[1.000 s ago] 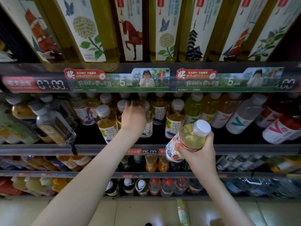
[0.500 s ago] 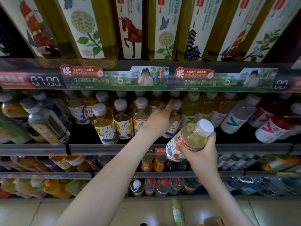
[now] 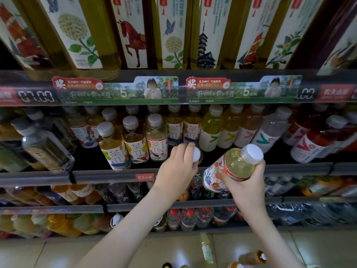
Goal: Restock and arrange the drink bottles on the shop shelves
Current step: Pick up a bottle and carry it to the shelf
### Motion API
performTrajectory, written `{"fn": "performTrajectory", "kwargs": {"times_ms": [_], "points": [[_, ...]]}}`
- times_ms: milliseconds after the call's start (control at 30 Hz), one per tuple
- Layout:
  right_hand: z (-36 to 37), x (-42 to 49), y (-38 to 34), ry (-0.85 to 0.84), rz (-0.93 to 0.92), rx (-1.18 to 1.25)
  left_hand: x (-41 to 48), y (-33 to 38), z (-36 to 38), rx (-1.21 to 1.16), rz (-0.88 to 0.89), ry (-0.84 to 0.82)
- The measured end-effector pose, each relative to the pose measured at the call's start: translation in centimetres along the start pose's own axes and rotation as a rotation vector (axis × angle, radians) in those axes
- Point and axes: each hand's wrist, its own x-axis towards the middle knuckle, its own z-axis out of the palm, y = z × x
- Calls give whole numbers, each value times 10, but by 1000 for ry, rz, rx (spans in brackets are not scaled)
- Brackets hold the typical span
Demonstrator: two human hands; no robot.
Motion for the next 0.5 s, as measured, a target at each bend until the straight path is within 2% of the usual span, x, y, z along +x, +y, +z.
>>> {"fn": "performTrajectory", "kwargs": {"times_ms": [167, 367, 500], "points": [[-4, 4, 0, 41, 11, 35, -4, -22, -5, 33, -85, -75], [-4, 12, -5, 52, 28, 108, 27, -50, -9, -67, -196, -141], [-2, 19, -1, 53, 47, 123, 50, -47, -3, -135, -295, -130]]}}
